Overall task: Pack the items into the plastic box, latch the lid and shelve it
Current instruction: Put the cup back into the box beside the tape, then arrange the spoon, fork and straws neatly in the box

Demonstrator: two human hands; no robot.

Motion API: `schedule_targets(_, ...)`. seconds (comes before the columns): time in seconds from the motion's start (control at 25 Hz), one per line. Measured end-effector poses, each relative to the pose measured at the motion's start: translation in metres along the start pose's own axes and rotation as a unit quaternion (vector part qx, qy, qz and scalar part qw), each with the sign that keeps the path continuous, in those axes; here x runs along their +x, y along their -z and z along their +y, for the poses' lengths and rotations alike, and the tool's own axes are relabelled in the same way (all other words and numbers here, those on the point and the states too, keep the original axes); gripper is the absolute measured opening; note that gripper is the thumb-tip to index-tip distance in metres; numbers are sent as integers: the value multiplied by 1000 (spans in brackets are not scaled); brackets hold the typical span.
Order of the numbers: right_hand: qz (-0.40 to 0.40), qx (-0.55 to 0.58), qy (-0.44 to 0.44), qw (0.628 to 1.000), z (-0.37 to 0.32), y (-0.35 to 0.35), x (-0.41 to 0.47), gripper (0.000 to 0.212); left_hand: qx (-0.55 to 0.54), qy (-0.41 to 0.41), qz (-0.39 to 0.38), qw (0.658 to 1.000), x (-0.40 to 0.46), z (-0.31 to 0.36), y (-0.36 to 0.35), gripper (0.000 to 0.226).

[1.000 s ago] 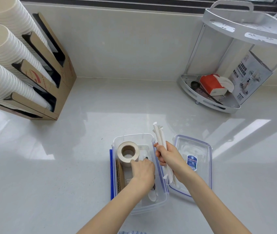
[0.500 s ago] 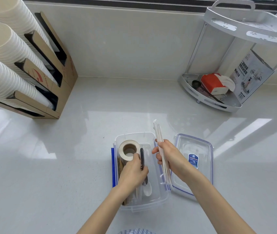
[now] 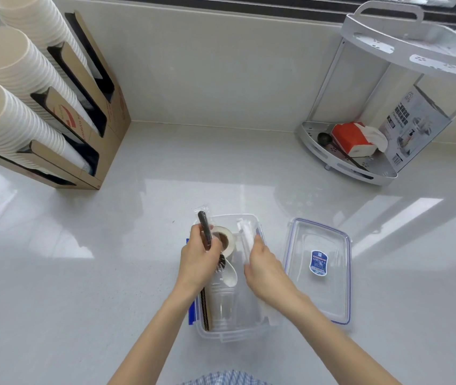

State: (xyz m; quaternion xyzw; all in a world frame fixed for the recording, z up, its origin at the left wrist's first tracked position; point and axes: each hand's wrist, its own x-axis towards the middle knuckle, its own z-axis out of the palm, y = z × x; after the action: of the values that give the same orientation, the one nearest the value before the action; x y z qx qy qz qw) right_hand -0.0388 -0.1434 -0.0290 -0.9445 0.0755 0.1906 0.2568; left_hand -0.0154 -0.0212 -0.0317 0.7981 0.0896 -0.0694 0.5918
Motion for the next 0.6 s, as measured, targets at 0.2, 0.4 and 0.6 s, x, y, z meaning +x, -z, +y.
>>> schedule_targets(0.2,-16,-152,-19,988,-9,-19,1,69,-8,9,-9,1000,-5,-3,1,14)
schedule_targets(0.4,-29,-190,-15,981,-9,-22,1,59,-11,19,-25,999,-7,-1,4,14)
schedule_targets(0.6,11,-257,159,953,9,-5,4,32,-17,26,-28,999,-5,-3,9,13)
